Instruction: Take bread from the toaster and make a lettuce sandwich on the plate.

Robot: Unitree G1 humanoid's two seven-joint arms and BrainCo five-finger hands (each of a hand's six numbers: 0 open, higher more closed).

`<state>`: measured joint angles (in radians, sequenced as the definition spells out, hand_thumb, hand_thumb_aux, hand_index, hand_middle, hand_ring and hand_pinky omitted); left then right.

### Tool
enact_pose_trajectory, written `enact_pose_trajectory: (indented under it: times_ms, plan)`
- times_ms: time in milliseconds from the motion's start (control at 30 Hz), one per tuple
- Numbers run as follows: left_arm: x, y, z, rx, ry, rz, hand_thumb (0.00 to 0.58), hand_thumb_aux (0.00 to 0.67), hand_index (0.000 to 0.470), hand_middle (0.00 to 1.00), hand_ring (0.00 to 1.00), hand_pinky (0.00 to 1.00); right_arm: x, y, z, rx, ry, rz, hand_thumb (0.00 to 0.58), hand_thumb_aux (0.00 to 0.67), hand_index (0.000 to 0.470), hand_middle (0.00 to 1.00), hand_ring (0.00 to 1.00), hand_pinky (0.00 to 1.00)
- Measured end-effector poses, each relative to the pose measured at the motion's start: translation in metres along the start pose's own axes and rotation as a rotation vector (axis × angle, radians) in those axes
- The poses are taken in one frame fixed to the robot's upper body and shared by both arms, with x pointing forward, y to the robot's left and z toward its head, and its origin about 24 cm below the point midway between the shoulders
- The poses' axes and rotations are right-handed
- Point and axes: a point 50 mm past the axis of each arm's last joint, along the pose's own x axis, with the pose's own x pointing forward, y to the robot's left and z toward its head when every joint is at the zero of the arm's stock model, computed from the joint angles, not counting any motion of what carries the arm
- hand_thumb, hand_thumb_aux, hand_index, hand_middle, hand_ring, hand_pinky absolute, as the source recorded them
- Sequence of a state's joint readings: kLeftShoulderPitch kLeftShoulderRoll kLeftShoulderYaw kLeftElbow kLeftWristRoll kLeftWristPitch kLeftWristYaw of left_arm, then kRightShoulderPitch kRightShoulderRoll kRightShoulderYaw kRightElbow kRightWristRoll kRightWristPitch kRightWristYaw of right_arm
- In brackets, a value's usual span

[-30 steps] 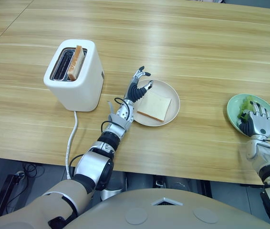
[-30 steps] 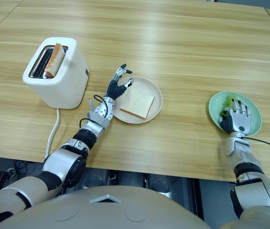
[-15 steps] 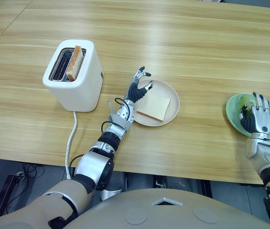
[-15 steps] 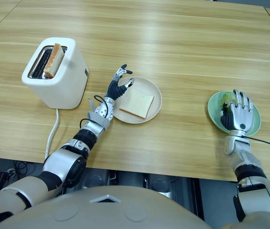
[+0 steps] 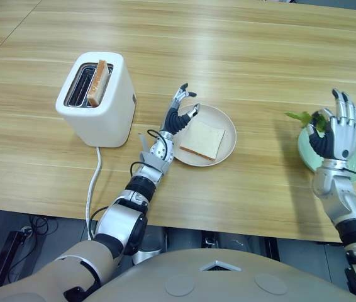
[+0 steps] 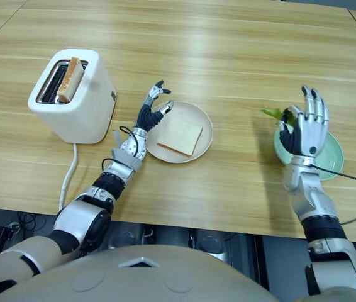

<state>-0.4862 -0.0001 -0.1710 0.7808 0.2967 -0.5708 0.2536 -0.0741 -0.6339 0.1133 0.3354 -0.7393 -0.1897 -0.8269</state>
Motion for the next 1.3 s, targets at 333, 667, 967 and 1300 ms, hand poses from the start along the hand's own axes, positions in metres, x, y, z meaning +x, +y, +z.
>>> enact_pose_trajectory:
  times_ms: [333,667,967,1300]
  plan:
    - [-0.01,0.084,0.066,0.008,-0.339,0.169,0.337,0.236,0.162,0.0,0.0,0.0,0.029,0.023,0.104,0.231,-0.259,0.004,0.58,0.67,0.46,0.0,0.0,0.0]
    - [-0.034,0.162,0.094,0.225,-0.413,0.321,0.248,0.163,0.112,0.0,0.0,0.0,0.036,0.07,0.186,0.332,-0.461,0.131,0.58,0.67,0.46,0.0,0.0,0.0]
    - [-0.046,0.22,0.093,0.533,-0.332,0.353,0.071,0.042,0.029,0.0,0.0,0.0,-0.025,0.11,0.17,0.296,-0.467,0.365,0.58,0.67,0.46,0.0,0.0,0.0]
    - [-0.053,0.247,0.069,0.75,-0.08,0.27,0.0,0.0,0.0,0.0,0.0,0.0,-0.034,0.109,0.153,0.272,-0.461,0.374,0.58,0.67,0.46,0.0,0.0,0.0]
